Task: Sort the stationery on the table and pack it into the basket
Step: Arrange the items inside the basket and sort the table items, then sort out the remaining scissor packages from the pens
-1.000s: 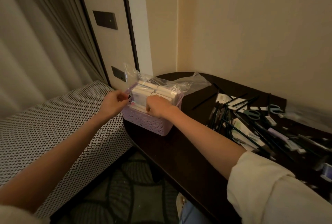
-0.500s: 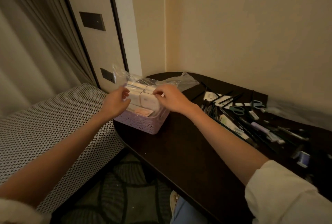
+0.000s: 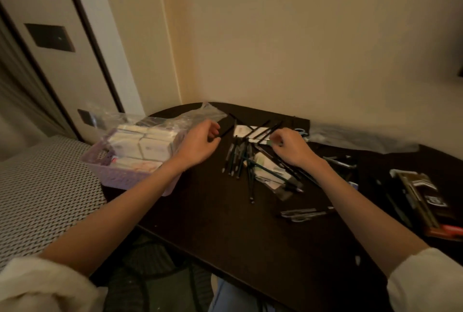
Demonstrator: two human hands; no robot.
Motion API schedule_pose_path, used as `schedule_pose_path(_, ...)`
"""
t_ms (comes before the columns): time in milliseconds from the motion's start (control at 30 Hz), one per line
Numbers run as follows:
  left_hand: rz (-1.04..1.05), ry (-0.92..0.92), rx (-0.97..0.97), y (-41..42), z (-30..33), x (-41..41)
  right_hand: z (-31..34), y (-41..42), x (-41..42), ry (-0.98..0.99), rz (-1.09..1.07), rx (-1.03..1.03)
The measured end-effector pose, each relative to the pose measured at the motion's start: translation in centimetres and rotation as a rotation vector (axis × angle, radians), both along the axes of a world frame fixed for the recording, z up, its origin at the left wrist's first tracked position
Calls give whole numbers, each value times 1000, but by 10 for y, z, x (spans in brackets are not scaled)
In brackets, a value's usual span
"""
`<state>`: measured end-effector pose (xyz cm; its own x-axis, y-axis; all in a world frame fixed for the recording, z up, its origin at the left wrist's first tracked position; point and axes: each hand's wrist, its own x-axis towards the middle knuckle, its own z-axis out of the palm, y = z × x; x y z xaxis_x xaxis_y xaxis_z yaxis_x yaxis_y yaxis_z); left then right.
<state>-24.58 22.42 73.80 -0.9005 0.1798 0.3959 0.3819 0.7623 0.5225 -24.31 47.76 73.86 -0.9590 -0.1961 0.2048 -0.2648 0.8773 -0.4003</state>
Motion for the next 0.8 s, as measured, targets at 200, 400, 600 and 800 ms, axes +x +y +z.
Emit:
schedule_pose_path(200, -286, -93, -229, 64, -34, 2, -33, 44, 27, -156, -19, 9)
schedule_pose_path(400, -418, -76, -425, 101, -55, -4, -56, 61, 42, -158, 34, 49)
schedule_pose_path(600, -553, -40, -618, 110, -61, -8, -69, 55, 49, -161, 59, 52)
schedule_pose_path(800, -562, -12, -588, 103, -70, -3, -74, 60, 42, -151, 3, -46)
